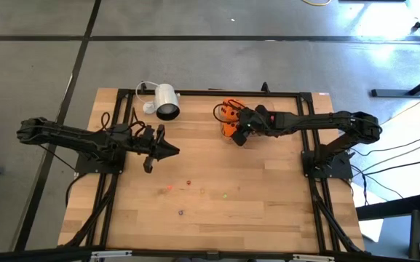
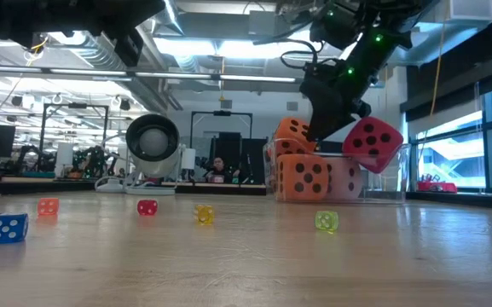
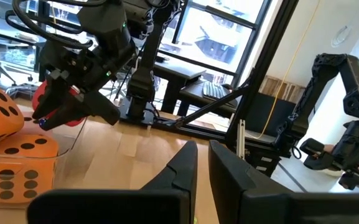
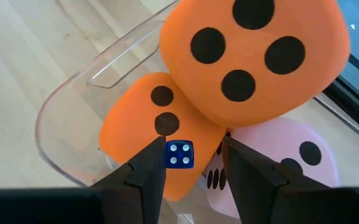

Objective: Pick & Place Dice
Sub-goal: Put the top small blue die into the transparent bin

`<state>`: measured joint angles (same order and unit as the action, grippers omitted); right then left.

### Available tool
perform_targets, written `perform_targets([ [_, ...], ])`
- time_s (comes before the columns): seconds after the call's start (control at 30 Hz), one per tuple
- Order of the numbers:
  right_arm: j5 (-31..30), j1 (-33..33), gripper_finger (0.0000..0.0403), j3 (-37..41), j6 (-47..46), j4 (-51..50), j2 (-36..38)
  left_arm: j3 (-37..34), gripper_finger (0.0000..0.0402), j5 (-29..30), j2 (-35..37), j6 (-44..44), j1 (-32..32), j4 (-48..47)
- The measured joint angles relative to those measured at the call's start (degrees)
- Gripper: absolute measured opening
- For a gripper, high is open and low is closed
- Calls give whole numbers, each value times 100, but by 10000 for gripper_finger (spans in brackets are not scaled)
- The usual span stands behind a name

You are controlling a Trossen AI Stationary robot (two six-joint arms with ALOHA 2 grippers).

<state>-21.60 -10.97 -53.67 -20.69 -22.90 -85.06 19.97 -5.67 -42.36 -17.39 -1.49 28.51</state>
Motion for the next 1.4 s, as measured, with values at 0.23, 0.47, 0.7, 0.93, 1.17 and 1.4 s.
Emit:
perform_targets([
  [0.23, 257, -48, 157, -4, 36, -27, 11, 0, 33, 2, -1, -11, 0, 2],
  [0.47, -11, -48, 157, 0, 127, -47, -2, 0, 33, 3, 0, -9, 1, 2],
  [0.7, 37, -48, 157, 2, 305, -47, -2, 0, 33, 4, -1, -2, 2, 2],
  [0.93, 17, 12, 157, -302, 404, -117, 4, 0, 33, 4, -1, 2, 0, 0],
  [1.17, 17, 145, 157, -907, 861, -1012, 13, 0, 33, 4, -1, -2, 2, 2],
  [1.4, 0, 121, 157, -957, 1043, -1863, 17, 0, 33, -78, -1, -1, 1, 2],
])
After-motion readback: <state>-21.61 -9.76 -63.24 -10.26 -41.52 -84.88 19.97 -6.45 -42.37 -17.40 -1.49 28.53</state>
